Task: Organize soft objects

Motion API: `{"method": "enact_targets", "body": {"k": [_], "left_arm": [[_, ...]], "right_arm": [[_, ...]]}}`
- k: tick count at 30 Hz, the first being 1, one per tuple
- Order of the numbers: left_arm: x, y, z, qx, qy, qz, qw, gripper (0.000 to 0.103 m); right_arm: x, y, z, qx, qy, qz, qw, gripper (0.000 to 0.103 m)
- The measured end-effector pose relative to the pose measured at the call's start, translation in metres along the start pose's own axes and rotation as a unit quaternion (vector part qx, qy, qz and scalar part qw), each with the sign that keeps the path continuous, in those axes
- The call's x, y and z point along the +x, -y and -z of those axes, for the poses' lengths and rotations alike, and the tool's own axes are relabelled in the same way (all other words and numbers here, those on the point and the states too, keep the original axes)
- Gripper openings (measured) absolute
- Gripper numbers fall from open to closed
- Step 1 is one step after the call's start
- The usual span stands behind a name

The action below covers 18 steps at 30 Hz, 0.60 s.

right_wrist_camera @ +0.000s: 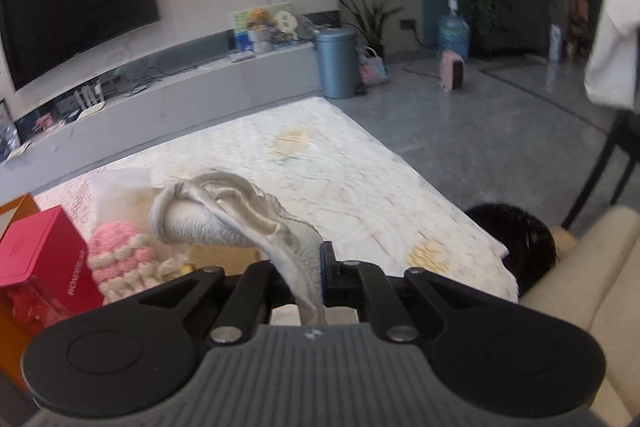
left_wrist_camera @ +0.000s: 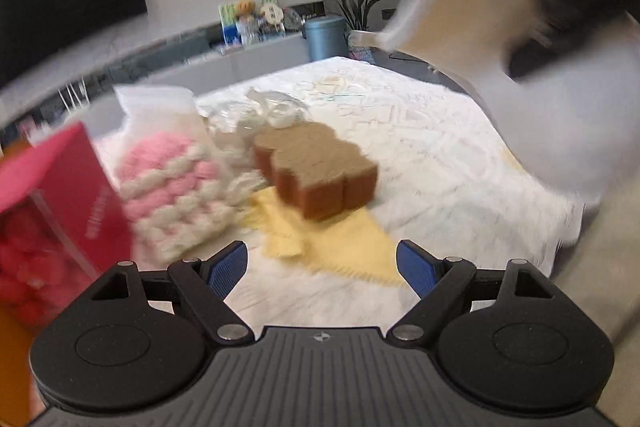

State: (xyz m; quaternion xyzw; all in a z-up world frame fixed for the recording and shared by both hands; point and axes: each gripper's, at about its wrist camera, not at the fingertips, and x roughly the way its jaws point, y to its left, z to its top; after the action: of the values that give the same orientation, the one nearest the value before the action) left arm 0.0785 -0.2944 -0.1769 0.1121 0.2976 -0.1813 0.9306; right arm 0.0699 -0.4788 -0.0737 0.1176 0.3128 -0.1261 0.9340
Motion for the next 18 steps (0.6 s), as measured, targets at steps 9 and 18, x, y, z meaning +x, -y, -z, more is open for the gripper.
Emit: {"method": "enact_targets", "body": {"k": [9,18], "left_arm": [[0.035,0.006,-0.008,-0.053,0.004,-0.037,0.9979,0.099],[0.049,-0.008,-0.004,-0.086,-0.02,-0.041,0.9952,0.099]], "right_arm": [[-0.001,0.009,0.003,-0.009,-0.003,0.034,0.999,0.003],[0.002,0.0,0.006,-0.038,-0.009,0.048,0.998,0.004]]}}
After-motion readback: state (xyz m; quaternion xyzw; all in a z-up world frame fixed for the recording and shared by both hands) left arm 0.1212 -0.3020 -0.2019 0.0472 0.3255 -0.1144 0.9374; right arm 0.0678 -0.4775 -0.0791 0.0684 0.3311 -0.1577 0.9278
